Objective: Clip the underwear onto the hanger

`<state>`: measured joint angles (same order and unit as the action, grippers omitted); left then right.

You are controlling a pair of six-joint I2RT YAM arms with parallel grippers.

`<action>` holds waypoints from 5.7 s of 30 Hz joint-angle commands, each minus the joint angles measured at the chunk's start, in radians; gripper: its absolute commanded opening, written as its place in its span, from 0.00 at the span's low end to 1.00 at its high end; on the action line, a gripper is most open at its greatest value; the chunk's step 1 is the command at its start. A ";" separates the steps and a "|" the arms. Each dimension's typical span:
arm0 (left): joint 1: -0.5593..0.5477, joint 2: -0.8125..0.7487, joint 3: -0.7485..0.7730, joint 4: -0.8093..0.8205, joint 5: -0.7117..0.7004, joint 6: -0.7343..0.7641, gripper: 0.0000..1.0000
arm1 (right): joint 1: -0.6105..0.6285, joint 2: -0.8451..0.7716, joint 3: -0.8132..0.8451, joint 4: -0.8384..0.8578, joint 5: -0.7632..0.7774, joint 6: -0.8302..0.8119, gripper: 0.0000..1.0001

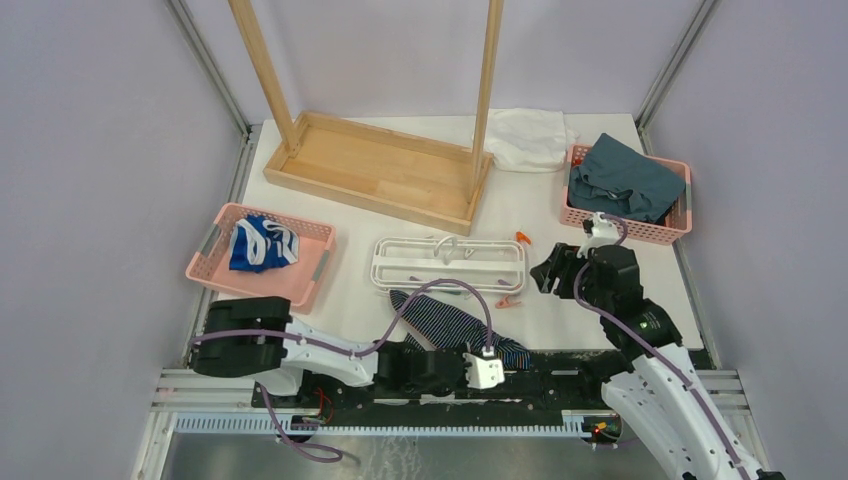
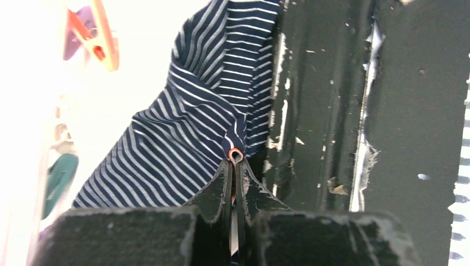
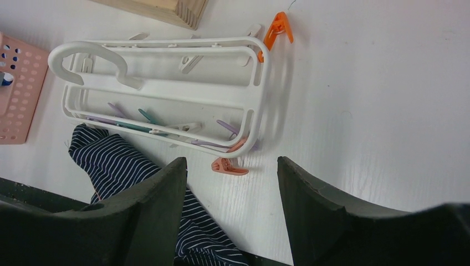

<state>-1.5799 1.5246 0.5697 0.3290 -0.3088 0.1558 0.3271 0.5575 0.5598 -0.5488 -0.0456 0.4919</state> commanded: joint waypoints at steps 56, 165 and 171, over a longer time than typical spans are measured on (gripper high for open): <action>0.488 0.105 0.457 -0.255 0.534 0.318 0.59 | -0.168 0.624 -0.062 0.465 -0.289 0.196 0.67; 0.721 -0.171 0.499 -0.856 0.825 0.655 0.03 | -0.085 0.157 -0.257 1.410 -0.698 -0.060 0.75; 0.725 -0.207 0.476 -0.895 0.805 0.683 0.03 | 0.116 0.126 -0.041 0.635 -0.817 -0.777 0.77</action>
<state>-0.8612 1.3872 1.0428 -0.5541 0.4835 0.7624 0.3481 0.7006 0.3302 0.5632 -0.7292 0.2501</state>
